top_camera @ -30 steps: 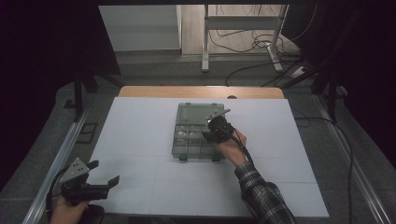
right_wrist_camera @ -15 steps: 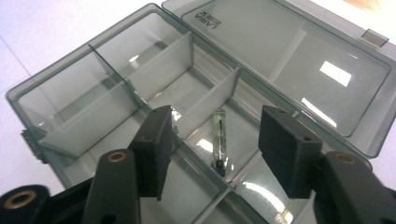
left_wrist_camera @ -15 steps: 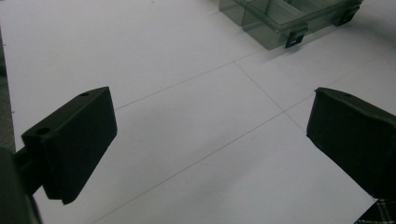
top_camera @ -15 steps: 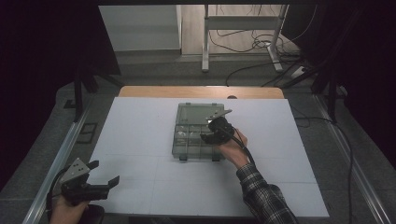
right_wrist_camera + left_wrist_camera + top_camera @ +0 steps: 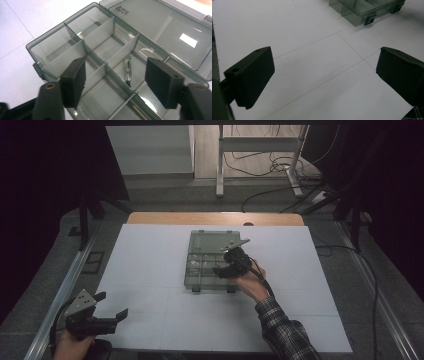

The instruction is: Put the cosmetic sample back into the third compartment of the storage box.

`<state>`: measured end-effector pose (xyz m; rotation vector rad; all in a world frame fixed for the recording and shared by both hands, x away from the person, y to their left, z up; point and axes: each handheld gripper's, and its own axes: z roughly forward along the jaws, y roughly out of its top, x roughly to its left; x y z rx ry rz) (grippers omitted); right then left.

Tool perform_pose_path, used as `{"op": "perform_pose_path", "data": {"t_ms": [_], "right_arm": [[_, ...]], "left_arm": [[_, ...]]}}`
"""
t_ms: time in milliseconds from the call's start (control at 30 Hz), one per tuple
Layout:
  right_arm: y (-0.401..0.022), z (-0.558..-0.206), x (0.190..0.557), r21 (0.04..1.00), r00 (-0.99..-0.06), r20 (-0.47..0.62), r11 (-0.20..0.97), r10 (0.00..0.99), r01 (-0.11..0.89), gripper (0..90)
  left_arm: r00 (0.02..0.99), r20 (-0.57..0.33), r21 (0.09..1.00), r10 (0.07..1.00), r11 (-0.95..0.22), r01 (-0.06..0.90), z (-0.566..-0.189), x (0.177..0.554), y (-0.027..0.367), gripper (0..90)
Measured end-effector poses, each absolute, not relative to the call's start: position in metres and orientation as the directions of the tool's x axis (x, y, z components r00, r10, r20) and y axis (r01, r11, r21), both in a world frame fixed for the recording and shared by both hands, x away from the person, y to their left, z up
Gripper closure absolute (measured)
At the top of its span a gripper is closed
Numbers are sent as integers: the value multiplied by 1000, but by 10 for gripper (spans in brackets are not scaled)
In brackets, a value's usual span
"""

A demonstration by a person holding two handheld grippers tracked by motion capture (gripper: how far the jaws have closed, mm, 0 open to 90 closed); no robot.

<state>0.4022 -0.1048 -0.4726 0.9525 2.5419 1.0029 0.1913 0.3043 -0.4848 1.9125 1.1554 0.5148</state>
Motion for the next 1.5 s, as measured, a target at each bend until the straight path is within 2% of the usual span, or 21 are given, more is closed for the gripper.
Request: {"op": "perform_pose_path", "data": {"t_ms": [333, 1067, 1500], "right_arm": [[-111, -468, 394, 670, -764, 30, 555, 644, 494, 220], [-128, -457, 375, 678, -767, 61, 537, 639, 502, 124], [-135, -463, 363, 672, -771, 78, 538, 632, 509, 65]], "left_arm": [[495, -66, 814, 866, -240, 530, -485, 191, 304, 23], [496, -71, 815, 865, -236, 529, -485, 191, 304, 24], [497, -72, 816, 865, -235, 527, -485, 191, 305, 24]]}}
